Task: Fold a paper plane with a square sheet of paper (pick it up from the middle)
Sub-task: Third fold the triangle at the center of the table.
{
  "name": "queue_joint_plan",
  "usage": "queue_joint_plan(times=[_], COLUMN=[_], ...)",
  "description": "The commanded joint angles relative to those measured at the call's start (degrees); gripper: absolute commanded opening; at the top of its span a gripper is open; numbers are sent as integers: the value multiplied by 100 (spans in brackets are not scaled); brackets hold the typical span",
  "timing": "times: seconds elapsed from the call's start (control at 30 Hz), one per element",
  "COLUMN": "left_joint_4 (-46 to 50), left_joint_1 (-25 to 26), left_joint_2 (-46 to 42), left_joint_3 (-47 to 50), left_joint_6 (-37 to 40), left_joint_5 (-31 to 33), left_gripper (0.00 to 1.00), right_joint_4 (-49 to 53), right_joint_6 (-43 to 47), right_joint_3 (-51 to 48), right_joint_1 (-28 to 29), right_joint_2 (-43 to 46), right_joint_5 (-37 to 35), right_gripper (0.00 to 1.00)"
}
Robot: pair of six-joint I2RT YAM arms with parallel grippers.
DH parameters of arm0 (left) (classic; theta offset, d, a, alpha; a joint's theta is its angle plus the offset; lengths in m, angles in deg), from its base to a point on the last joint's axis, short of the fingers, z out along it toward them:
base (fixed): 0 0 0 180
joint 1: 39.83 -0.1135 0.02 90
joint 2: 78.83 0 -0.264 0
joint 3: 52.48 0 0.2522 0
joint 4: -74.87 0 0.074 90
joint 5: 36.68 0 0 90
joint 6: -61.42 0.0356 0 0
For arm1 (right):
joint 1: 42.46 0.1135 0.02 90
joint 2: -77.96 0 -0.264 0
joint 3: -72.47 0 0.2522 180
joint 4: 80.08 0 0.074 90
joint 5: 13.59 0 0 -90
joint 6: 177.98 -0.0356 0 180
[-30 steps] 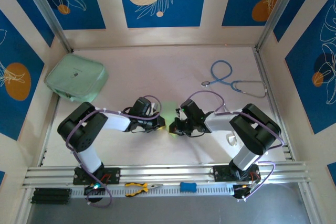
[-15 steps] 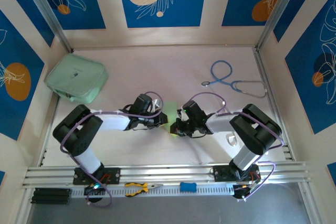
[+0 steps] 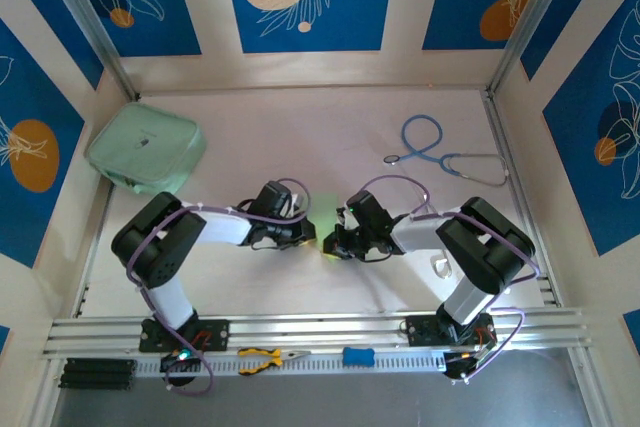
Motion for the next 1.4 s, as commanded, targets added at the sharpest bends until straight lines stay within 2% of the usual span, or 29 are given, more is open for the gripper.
queue_joint_plan(times=[0.0,0.43,0.73,0.93,1.1,1.2,1.37], left_joint_4=[161,430,787,410,257,-12,136], left_joint_1=[-303,-1068,-1089,-698,-300,-203,-154], left_joint_2=[142,35,-674,-854,-436,-132,197], left_joint_3=[-18,61,-22,-90,-270,-322,-401], left_joint_6=[244,453,499,483,492,406,409], left_joint_5=[135,-28,36,-247,-374,-529,-413], left_gripper=[2,3,8,9,9,9,9], right_joint_4=[813,857,904,1039,1105,1120,1135], right_joint_6=[-75,1,182,397,492,524,548], right_joint_3=[-125,-126,-108,-55,-34,-22,4], right_joint_1=[50,38,-83,-214,-321,-349,-393], right_joint_2=[-262,-198,-163,-176,-141,-114,-41], right_joint_5=[-234,-194,-33,126,194,241,280], right_gripper=[0,0,0,0,0,0,0])
